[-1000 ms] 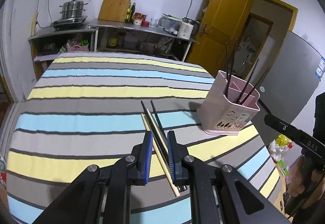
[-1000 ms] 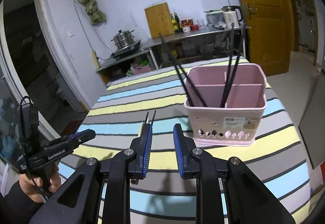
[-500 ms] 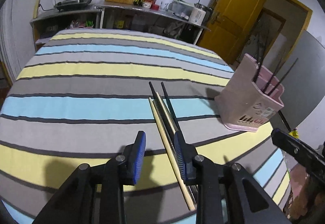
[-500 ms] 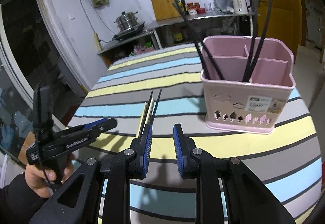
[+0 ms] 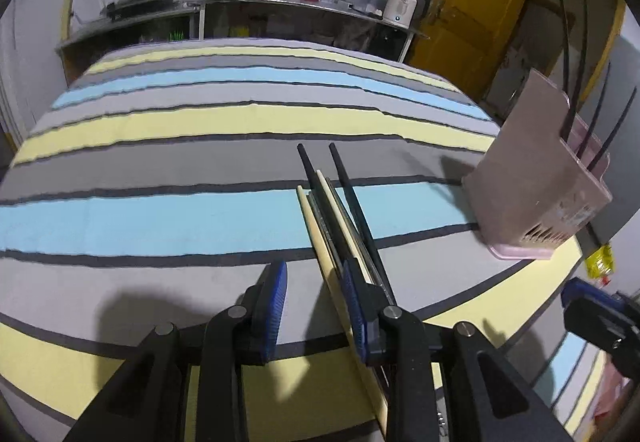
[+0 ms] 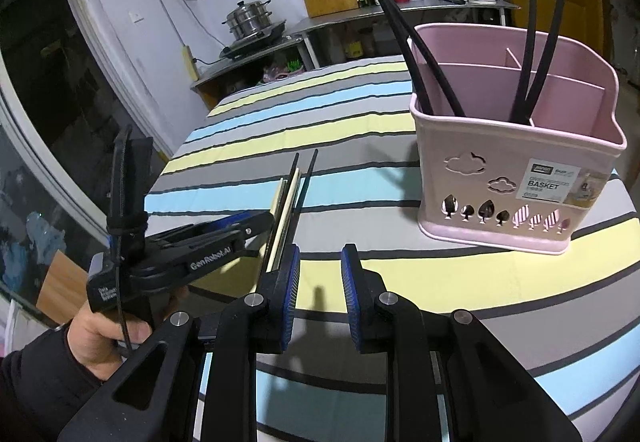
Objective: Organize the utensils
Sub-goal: 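Close the right gripper on wooden chopsticks while the left gripper approaches black chopsticks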
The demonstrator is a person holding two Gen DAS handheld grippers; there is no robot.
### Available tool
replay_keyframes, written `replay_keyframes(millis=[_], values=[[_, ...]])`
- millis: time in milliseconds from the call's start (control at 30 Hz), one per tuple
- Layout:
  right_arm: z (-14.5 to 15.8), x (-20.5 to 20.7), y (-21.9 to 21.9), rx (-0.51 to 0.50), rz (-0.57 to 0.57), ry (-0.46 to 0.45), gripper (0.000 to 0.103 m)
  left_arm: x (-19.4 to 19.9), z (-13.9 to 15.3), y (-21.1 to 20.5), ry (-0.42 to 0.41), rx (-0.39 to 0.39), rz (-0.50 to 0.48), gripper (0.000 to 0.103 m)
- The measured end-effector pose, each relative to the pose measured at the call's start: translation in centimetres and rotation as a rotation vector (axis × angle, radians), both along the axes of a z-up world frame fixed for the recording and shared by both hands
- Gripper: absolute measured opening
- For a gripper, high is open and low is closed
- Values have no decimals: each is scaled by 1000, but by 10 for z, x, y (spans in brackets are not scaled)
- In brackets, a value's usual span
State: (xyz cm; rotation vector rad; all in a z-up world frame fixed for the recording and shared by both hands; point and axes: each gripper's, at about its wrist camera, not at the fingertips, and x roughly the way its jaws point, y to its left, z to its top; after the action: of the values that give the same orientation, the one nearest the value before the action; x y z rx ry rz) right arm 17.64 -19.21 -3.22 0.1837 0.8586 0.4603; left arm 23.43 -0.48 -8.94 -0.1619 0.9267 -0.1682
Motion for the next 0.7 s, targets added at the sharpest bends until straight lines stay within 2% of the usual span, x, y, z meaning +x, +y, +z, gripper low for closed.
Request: replay_keyframes(millis=[100, 167, 200, 233, 267, 300, 467, 567, 633, 700], values=[[-3, 2, 3, 3, 2, 6, 22, -1, 0, -8, -18, 75, 0, 30], [-3, 2, 5, 4, 5, 9, 22, -1, 0, -5, -16, 76, -2, 31], [-3, 2, 5, 4, 6, 9, 22, -1, -1, -2, -15, 86, 7, 28], [-3, 1, 6, 3, 10, 9, 22, -2, -2, 1, -9, 115, 15, 14], [-3, 1, 7, 2, 12, 8, 22, -2, -2, 2, -17, 147, 15, 9], [-4, 1, 7, 2, 14, 7, 22, -3, -2, 6, -19, 147, 9, 8], [-7, 4, 13, 5, 26, 16, 22, -4, -1, 25, 9, 59, 7, 7], [-8, 6, 19, 4, 40, 15, 22, -1, 3, 27, 0, -29, 4, 14], [-11, 7, 20, 3, 44, 21, 22, 5, 5, 23, -14, -34, -1, 21], [-12, 8, 20, 0, 46, 23, 22, 17, 3, 17, -3, -18, 8, 21]])
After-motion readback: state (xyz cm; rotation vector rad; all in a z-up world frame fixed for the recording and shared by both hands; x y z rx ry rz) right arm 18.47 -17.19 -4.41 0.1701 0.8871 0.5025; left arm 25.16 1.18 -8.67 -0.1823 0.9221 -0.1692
